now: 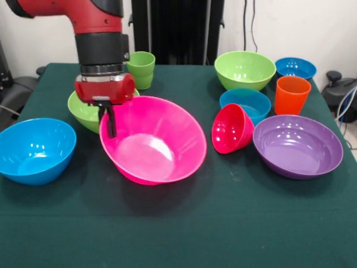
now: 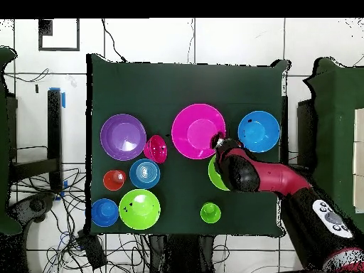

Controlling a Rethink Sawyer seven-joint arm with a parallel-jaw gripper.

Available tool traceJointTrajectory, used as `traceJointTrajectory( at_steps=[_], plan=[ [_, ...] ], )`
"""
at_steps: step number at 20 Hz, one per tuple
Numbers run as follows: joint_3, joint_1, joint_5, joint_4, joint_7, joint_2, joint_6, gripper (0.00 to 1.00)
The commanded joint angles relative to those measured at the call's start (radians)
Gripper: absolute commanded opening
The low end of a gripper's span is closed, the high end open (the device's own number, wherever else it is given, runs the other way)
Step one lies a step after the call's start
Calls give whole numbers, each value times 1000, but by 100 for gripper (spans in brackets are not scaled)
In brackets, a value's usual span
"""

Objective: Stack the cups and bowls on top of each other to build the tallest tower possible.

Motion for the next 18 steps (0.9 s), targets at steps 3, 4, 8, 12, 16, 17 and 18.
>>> traceJointTrajectory(
  at_steps=[3,4,8,12,16,17,18],
  plan=[
    [-195,176,121,1,156,-118,231,0],
    [-218,200,131,-3,165,-130,239,0],
    [-313,308,167,-23,203,-133,233,0],
    [-404,422,203,-18,255,-129,186,0],
    [-533,571,257,-35,307,-119,179,0],
    [-567,609,271,-44,318,-113,177,0],
    [-596,638,282,-52,329,-105,176,0]
  ],
)
